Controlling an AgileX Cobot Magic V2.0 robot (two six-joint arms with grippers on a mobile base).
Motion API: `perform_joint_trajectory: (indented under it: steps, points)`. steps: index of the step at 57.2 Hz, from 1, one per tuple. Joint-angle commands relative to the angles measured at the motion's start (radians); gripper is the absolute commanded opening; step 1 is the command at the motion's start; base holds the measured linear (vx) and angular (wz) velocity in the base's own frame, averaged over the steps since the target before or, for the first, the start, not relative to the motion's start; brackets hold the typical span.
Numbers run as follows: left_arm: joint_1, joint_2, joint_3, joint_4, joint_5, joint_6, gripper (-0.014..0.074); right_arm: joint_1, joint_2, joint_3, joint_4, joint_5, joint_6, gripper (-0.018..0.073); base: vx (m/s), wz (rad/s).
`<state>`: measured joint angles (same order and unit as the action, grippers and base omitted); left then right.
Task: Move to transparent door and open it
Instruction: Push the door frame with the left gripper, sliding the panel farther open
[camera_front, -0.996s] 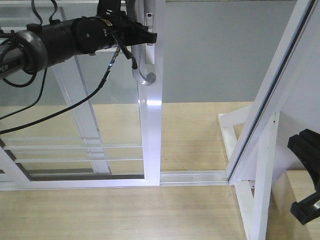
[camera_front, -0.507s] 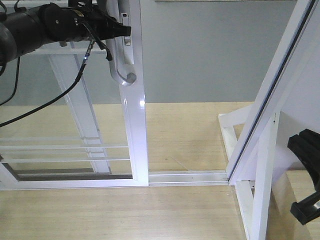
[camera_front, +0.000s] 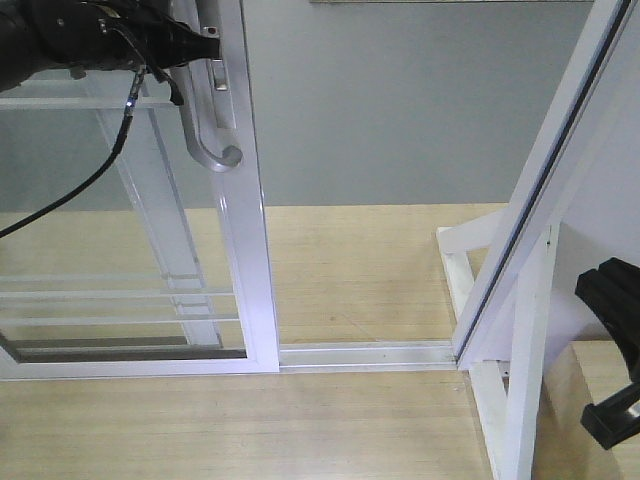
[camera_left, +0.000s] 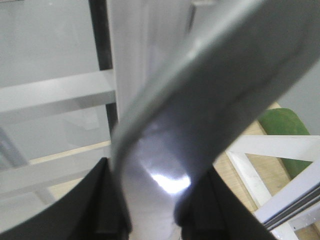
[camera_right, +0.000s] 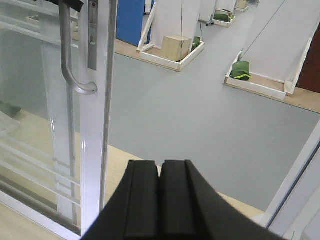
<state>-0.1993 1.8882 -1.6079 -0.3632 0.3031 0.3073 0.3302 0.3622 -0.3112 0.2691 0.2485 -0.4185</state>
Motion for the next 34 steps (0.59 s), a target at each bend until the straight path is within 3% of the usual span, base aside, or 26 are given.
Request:
perform_joint_trajectory:
  steps: [1, 21, 27, 34]
  points:
    - [0.066, -0.122, -0.079, 0.005, -0.416, 0.0, -0.0002, 0.0, 0.004, -0.028, -0.002, -0.074, -0.008, -0.0003, 0.0, 0.0]
    - [0.12, -0.155, -0.079, 0.013, -0.352, 0.001, -0.0002, 0.0, 0.004, -0.028, -0.001, -0.074, -0.008, -0.0003, 0.0, 0.0]
    - [0.145, -0.182, -0.079, 0.017, -0.264, 0.001, -0.0002, 0.0, 0.004, -0.028, -0.001, -0.074, -0.008, -0.0003, 0.0, 0.0]
    - [0.161, -0.228, -0.078, 0.083, -0.125, 0.001, -0.0002, 0.0, 0.004, -0.028, -0.001, -0.074, -0.008, -0.0003, 0.0, 0.0]
